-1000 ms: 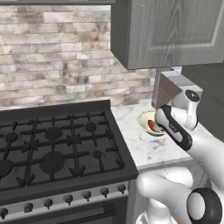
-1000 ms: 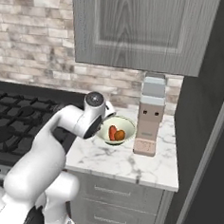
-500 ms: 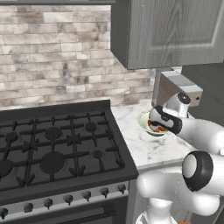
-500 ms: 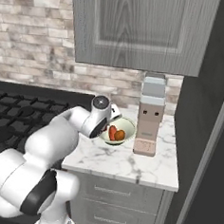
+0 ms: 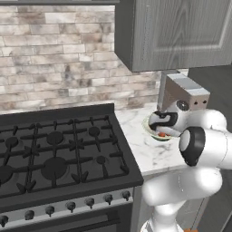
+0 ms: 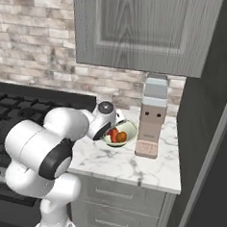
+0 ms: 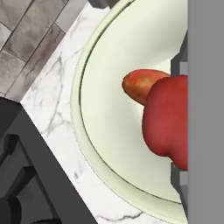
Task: Take the sweet potato, bell pepper, and mango from the freezer and place them in the bowl on the counter.
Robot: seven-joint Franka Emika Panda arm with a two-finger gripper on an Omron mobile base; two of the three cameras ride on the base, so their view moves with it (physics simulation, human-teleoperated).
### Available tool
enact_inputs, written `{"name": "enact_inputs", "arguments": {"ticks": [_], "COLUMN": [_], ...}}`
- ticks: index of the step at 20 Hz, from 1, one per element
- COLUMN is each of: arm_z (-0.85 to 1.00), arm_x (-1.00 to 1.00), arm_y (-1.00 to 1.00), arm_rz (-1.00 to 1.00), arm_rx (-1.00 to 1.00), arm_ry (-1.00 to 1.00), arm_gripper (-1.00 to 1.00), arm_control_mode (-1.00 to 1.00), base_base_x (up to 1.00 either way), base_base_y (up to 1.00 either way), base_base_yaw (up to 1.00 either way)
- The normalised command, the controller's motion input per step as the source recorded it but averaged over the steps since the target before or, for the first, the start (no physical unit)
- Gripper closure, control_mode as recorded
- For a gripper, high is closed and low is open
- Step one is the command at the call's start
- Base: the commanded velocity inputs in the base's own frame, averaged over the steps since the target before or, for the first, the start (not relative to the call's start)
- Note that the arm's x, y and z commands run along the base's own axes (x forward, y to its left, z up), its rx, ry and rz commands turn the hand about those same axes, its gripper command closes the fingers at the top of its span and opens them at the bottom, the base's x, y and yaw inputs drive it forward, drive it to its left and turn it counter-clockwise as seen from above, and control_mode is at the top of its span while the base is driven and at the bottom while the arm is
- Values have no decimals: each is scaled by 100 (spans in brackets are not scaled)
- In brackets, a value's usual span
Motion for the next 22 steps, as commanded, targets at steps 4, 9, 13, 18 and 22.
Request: {"name": "enact_inputs", "arguments": {"ticks": [4,9,13,18,22], "arm_z": [-26,-26,-26,-7,0], "arm_x": [47,33,30,9,0], "arm_y": [-13,-15,-10,-6,-1], "arm_rz": [-1,0,0,0,0], "arm_rx": [0,0,0,0,0], "arm_ry": [3,0,0,0,0], "arm_gripper": [100,100,-100,-100,-100], "arm_control_mode": [-100,-100,-100,-100,-100], "base_base_x": [0,0,0,0,0], "base_base_y": [0,0,0,0,0], "base_base_yaw": [0,0,0,0,0]}}
